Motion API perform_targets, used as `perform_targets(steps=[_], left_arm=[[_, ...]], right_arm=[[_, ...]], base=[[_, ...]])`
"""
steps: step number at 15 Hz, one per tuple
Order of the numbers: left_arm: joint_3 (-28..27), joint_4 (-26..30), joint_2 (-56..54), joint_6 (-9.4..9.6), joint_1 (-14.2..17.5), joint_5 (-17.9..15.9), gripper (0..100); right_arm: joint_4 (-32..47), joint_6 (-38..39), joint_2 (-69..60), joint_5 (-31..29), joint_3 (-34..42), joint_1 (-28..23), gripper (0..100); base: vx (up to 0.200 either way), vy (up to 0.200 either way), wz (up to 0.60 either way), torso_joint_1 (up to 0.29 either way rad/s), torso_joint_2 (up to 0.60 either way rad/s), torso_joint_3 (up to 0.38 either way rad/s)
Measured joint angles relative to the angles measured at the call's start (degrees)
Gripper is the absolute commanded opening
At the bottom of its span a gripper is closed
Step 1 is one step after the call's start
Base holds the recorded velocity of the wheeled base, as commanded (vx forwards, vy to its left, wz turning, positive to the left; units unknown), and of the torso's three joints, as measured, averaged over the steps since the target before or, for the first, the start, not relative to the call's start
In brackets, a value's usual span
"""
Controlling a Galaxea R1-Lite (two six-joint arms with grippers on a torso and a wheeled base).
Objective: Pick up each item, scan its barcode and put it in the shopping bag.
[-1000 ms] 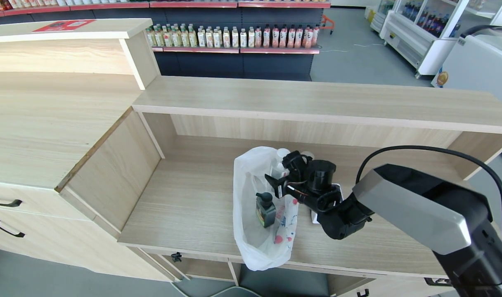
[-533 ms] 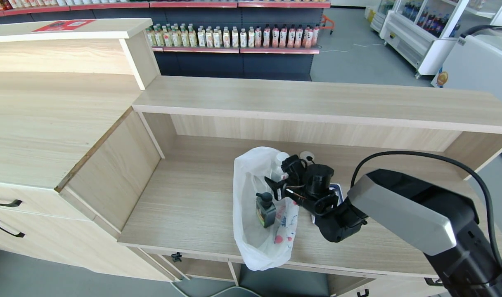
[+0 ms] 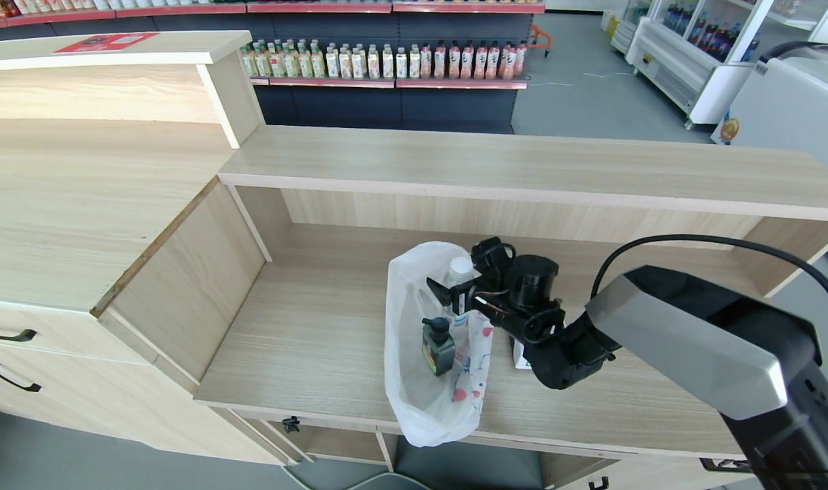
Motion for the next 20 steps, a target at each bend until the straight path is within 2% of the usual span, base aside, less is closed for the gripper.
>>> perform_targets(steps=[4, 7, 10, 15, 17, 20], left_arm=[[0.0, 0.0, 0.0, -0.26, 0.06, 0.0, 100], [0.0, 0.0, 0.0, -0.28, 0.04, 0.0, 100], [0.0, 0.0, 0.0, -0.33, 0.04, -0.02, 100], [0.0, -0.02, 0.0, -0.3, 0.01, -0.02, 100], [0.0, 0.0, 0.0, -0.33, 0.04, -0.05, 100], [0.0, -0.02, 0.0, -0.33, 0.04, -0.02, 100]], right_arm=[[4.13, 5.08, -8.83, -0.44, 5.4, -1.16, 100], [6.95, 6.6, -18.22, -1.83, 13.23, -2.01, 100], [11.58, 6.18, -31.38, -5.52, 25.25, -3.61, 100], [19.98, 5.83, -57.33, -16.69, 47.71, -7.13, 100], [21.24, 5.63, -67.1, -18.63, 58.16, -9.56, 100], [23.26, 4.82, -80.43, -18.46, 68.04, -12.7, 100]], base=[[0.0, 0.0, 0.0, 0.0, 0.0, 0.0], [0.0, 0.0, 0.0, 0.0, 0.0, 0.0], [0.0, 0.0, 0.0, 0.0, 0.0, 0.0], [0.0, 0.0, 0.0, 0.0, 0.0, 0.0], [0.0, 0.0, 0.0, 0.0, 0.0, 0.0], [0.0, 0.0, 0.0, 0.0, 0.0, 0.0]])
